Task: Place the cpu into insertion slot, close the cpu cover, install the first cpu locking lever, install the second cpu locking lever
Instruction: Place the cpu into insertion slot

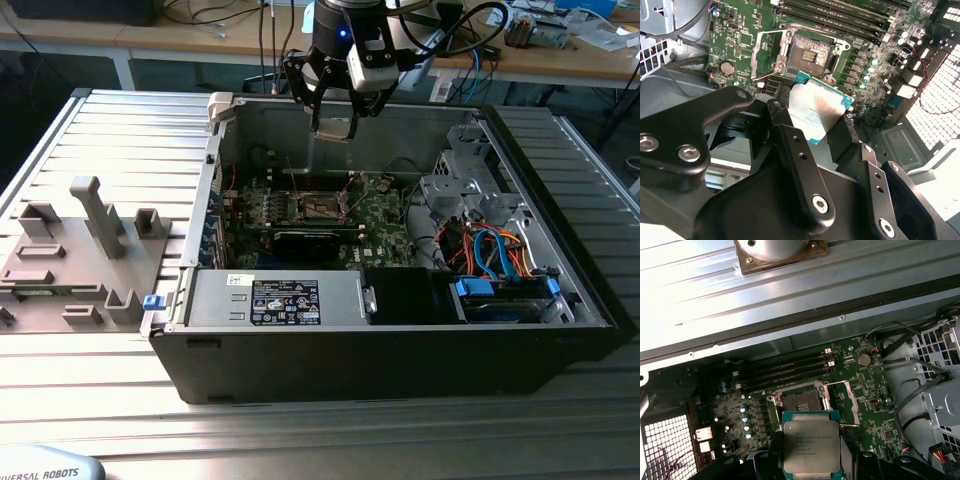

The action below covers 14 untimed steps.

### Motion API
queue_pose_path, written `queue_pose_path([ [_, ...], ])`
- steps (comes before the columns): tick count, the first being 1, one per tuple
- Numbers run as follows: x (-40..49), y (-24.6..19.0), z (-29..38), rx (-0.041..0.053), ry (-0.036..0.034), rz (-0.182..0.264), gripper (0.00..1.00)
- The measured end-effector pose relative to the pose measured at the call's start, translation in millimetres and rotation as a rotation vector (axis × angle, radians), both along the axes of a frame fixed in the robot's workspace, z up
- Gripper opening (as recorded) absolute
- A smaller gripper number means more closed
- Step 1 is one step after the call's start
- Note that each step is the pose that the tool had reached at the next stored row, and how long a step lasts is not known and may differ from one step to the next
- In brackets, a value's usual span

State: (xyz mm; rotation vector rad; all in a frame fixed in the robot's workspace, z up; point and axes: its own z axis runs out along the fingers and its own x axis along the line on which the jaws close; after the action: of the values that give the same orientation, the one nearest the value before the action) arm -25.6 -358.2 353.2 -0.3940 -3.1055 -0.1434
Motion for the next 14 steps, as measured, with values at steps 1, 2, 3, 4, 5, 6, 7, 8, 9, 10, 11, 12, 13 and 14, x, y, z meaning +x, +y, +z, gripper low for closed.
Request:
queue_pose_path([
  [1,0.0,0.0,0.0,0.0000,0.0000,-0.001,0.54],
  [2,0.0,0.0,0.0,0.0000,0.0000,-0.003,0.54],
  [3,0.0,0.0,0.0,0.0000,0.0000,-0.004,0.54],
  [4,0.0,0.0,0.0,-0.0001,0.0000,-0.005,0.54],
  [5,0.0,0.0,0.0,-0.0001,0.0000,-0.006,0.54],
  [6,0.0,0.0,0.0,0.0000,0.0000,-0.007,0.54],
  [7,0.0,0.0,0.0,0.0000,0.0000,-0.008,0.54],
  [8,0.0,0.0,0.0,-0.0001,0.0000,-0.009,0.54],
  [9,0.0,0.0,0.0,0.0000,0.0000,-0.010,0.54],
  [10,0.0,0.0,0.0,-0.0001,0.0000,-0.011,0.54],
  [11,0.0,0.0,0.0,0.0000,0.0000,-0.012,0.54],
  [12,0.0,0.0,0.0,-0.0001,0.0000,-0.013,0.54],
  [13,0.0,0.0,0.0,0.0000,0.0000,-0.014,0.54],
  [14,0.0,0.0,0.0,-0.0001,0.0000,-0.015,0.54],
])
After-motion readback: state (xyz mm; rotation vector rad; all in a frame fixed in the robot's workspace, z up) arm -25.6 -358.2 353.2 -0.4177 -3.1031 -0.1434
